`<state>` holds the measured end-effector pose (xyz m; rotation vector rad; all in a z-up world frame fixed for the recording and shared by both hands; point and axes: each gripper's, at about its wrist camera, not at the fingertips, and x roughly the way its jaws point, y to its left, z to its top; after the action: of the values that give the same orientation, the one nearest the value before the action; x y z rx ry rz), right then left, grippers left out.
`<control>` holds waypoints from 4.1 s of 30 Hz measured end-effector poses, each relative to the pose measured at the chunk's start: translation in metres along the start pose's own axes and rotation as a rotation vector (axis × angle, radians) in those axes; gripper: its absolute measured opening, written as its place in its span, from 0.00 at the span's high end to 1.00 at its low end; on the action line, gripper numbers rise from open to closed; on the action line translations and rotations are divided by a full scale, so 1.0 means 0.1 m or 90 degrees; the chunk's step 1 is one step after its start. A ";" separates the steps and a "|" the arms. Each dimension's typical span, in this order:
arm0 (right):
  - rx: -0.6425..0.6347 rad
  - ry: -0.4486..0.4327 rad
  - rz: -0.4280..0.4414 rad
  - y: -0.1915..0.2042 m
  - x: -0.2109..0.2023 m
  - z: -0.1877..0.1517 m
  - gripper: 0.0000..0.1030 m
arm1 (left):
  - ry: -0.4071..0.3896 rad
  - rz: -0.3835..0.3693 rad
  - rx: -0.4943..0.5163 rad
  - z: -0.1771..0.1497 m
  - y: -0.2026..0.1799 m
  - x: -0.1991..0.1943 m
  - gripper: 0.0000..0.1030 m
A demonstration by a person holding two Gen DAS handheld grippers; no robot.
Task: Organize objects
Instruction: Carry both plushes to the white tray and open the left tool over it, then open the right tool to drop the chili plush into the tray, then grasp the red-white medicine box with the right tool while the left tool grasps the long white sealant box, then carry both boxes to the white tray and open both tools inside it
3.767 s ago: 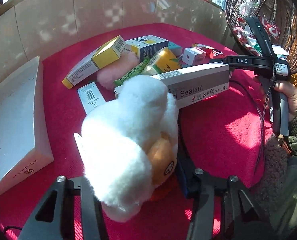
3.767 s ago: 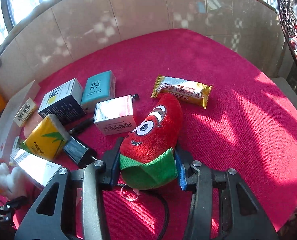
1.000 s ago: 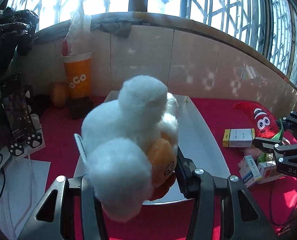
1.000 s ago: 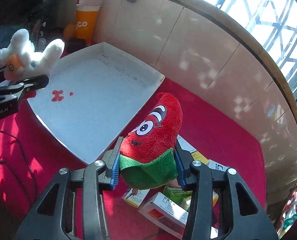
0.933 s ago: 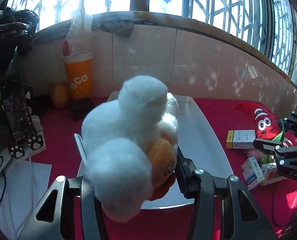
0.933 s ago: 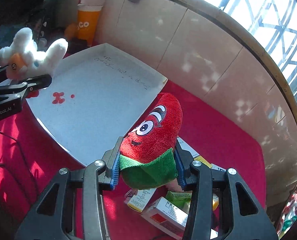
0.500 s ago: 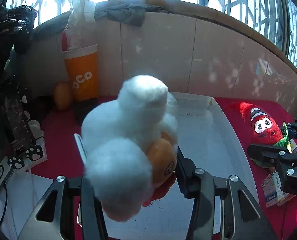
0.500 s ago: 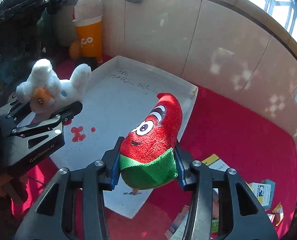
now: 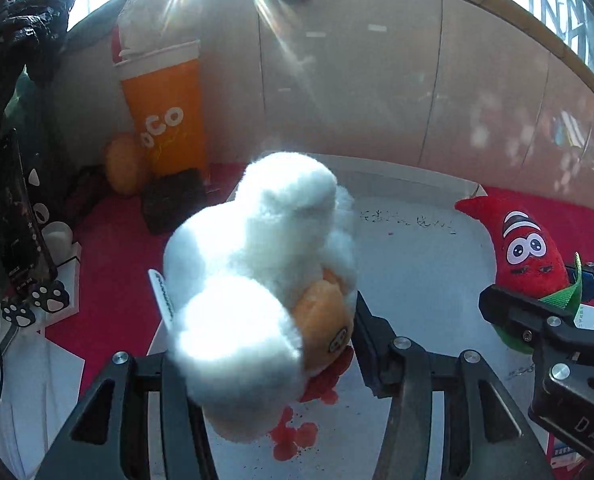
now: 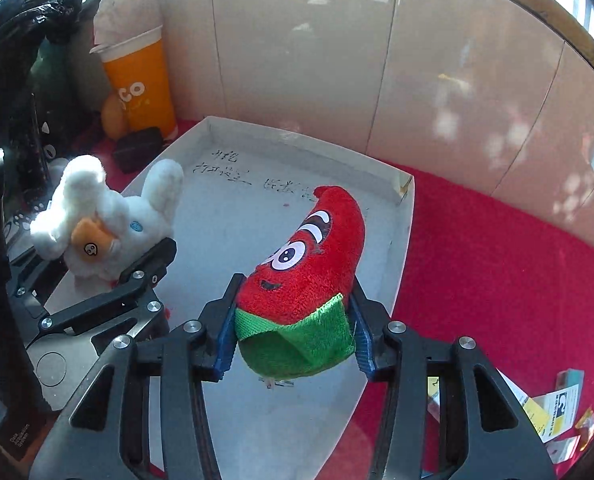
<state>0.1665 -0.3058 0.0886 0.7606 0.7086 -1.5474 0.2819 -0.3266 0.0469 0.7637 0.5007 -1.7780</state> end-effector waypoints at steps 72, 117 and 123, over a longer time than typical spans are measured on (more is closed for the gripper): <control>0.314 -0.062 -0.121 -3.11 -1.00 -2.30 0.20 | 0.064 -0.439 0.474 -1.28 -2.54 -1.28 0.34; 0.304 -0.257 -0.122 -2.70 -2.10 -2.31 0.51 | -0.164 -0.406 0.246 -0.87 -2.00 -1.81 0.74; 0.290 -0.264 -0.103 -2.57 -2.16 -2.26 0.51 | -0.181 -0.393 0.228 -0.86 -1.88 -1.87 0.74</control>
<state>-0.0562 0.0291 0.1306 0.6871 0.1087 -1.9705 0.1648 -0.0820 0.1128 0.6131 0.2361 -2.5544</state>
